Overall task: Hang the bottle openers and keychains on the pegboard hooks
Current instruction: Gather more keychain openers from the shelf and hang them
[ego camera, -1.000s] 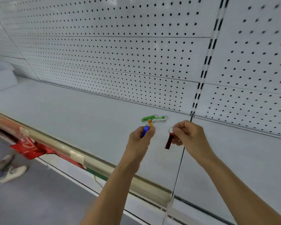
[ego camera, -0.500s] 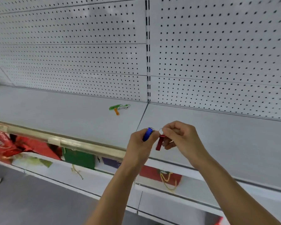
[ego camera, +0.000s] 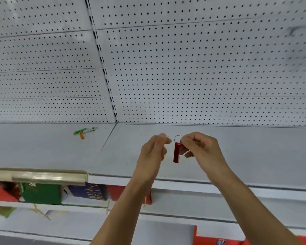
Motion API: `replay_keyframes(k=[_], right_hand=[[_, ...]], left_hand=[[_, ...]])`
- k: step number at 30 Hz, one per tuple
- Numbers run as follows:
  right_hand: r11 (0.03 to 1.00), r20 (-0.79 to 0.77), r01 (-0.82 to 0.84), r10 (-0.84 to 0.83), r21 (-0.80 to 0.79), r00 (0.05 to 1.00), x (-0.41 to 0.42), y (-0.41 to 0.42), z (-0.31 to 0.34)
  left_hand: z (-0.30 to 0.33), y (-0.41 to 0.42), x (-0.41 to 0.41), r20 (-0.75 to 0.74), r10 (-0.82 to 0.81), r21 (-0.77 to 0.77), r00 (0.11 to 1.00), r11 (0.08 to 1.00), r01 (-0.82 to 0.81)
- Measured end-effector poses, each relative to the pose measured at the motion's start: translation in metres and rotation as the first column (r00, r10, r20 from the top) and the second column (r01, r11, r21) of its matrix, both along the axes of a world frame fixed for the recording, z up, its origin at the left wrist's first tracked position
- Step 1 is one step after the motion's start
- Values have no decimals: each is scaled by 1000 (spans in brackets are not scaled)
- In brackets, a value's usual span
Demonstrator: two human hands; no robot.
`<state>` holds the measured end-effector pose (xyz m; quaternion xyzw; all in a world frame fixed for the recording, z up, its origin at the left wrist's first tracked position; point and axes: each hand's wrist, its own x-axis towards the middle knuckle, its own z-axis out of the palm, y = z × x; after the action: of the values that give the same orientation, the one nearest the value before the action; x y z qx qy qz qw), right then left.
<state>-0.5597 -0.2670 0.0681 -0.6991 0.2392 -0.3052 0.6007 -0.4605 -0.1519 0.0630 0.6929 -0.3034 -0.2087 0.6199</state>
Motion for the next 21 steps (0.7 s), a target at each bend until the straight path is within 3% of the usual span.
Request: replay_keyframes(k=[13,21], right_hand=[[987,141,93,-74,-131,987,-157,-139,52],[956,278,175,-105,-237,955,-213,-201,97]], left_hand=[[31,-142,-150,-31,-38,-159,999,987,33],[58,-200,-212,-57,-24,-214,998,977,11]])
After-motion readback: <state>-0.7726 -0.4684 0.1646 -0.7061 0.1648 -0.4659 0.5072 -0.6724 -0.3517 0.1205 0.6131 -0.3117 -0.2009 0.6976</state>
